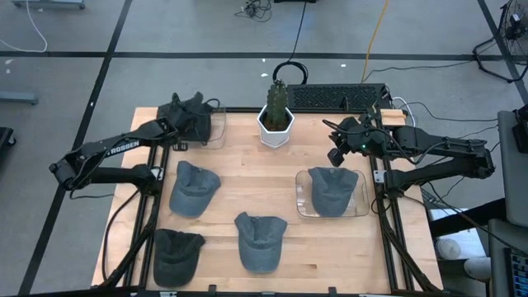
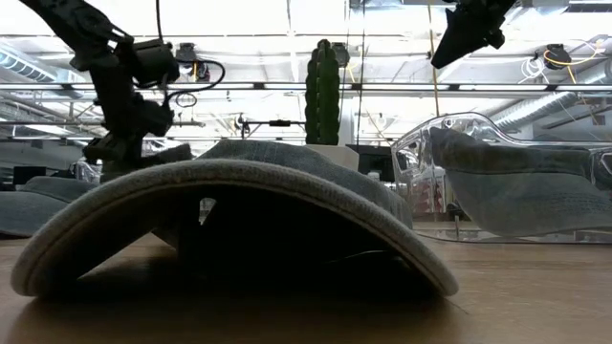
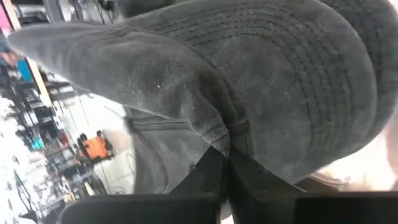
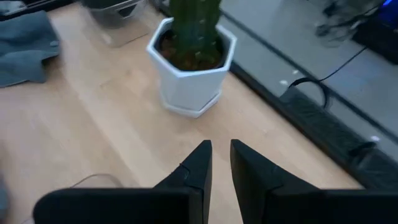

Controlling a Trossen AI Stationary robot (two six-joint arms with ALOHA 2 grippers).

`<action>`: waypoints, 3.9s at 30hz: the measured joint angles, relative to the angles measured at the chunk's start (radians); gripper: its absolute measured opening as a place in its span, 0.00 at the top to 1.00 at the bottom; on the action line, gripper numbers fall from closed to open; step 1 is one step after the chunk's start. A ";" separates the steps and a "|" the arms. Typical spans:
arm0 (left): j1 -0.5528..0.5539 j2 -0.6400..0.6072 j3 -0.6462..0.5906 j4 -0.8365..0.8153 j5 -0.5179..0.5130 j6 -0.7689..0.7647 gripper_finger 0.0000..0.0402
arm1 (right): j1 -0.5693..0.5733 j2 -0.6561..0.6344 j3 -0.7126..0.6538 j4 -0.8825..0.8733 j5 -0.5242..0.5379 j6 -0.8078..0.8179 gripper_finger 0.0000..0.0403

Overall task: Pick & Place hat
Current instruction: Put the right black cap into the top transparent bin

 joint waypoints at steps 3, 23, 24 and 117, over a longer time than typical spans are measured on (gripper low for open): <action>-0.002 0.001 -0.004 -0.001 -0.006 -0.034 0.98 | 0.000 0.000 0.000 -0.001 -0.002 -0.003 0.89; -0.089 -0.122 0.009 -0.244 0.233 -0.068 0.98 | 0.000 0.000 0.000 -0.001 0.002 -0.028 0.89; -0.081 -0.115 0.009 -0.236 0.215 -0.084 0.97 | 0.000 0.000 0.000 -0.002 0.002 -0.029 0.89; -0.022 0.212 0.494 -0.497 0.326 -1.066 0.40 | 0.000 0.009 -0.153 0.243 -0.183 -0.003 0.89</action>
